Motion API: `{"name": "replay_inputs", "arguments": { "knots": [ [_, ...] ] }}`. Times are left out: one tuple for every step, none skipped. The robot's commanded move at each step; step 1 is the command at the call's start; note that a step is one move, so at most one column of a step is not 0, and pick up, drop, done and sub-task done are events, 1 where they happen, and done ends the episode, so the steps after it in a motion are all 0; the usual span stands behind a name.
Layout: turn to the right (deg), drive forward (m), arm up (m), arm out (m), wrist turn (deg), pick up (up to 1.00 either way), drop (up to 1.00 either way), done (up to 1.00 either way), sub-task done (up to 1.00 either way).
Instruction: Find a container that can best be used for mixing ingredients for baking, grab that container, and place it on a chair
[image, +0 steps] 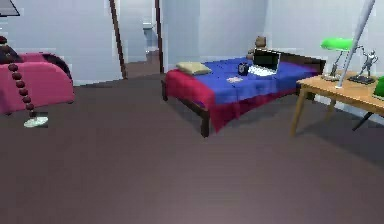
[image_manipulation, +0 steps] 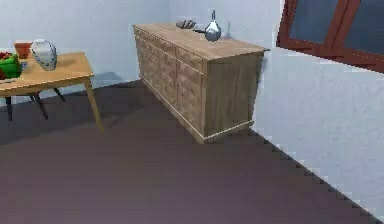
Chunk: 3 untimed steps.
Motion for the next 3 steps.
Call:
{"name": "replay_inputs", "arguments": {
  "knots": [
    [-18.0, 0.0, 0.0, 0.0, 0.0, 0.0, 0.0, 0.0, 0.0],
    [0.0, 1.0, 0.0, 0.0, 0.0, 0.0, 0.0, 0.0, 0.0],
    [-3.0, 0.0, 0.0, 0.0, 0.0, 0.0, 0.0, 0.0, 0.0]
  ]
}}
